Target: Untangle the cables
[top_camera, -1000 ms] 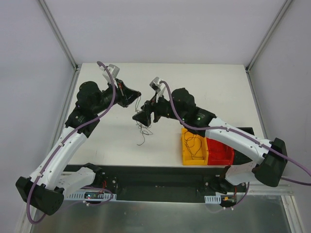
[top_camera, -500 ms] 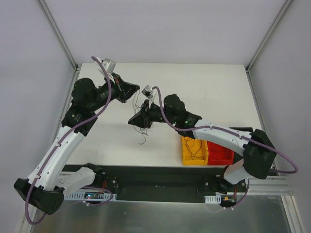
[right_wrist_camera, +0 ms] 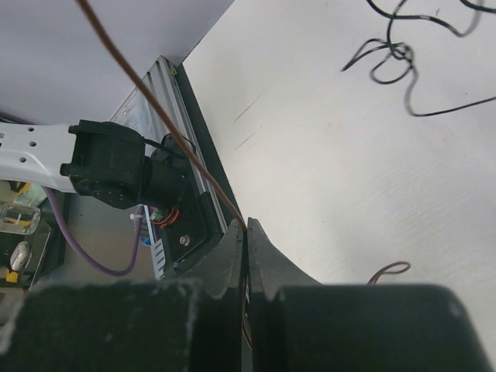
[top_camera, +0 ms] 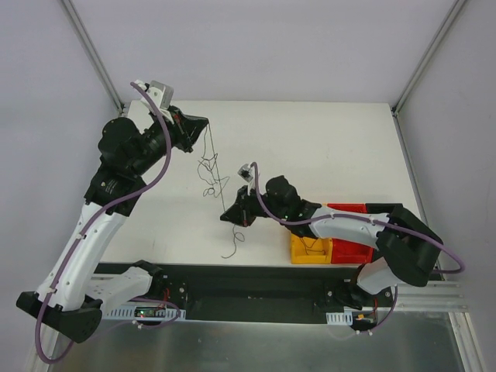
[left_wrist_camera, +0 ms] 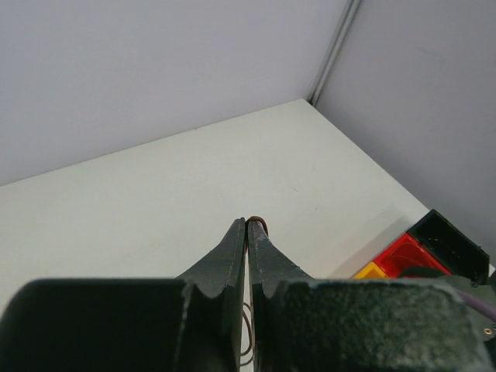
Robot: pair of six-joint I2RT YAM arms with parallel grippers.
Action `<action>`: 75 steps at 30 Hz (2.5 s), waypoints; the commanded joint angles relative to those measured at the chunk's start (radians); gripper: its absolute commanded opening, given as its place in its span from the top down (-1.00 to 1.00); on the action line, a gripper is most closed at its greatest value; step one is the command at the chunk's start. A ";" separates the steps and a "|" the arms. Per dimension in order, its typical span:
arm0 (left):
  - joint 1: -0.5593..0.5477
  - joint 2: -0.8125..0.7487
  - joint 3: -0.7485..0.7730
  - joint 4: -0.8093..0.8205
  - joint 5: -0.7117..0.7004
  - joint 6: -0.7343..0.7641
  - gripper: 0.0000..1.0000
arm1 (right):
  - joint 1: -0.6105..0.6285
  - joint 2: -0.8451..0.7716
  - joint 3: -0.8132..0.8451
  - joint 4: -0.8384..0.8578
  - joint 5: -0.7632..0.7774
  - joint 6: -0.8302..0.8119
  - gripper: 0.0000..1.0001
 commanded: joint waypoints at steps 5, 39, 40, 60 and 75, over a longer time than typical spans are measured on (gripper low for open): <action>-0.003 -0.038 0.013 0.039 -0.178 0.076 1.00 | 0.007 -0.206 -0.013 -0.193 0.095 -0.061 0.99; -0.017 0.324 -0.555 0.275 0.286 -0.470 -0.73 | -0.156 -0.499 0.315 -0.552 0.171 -0.194 0.99; -0.029 0.329 -0.577 0.298 0.287 -0.476 -0.72 | -0.156 -0.505 0.315 -0.551 0.172 -0.194 0.99; -0.227 0.523 -0.704 0.786 0.377 -0.554 0.06 | -0.160 -0.550 0.305 -0.552 0.174 -0.176 0.99; -0.293 0.816 -0.721 1.215 0.448 -0.790 0.24 | -0.162 -0.548 0.300 -0.552 0.172 -0.164 0.99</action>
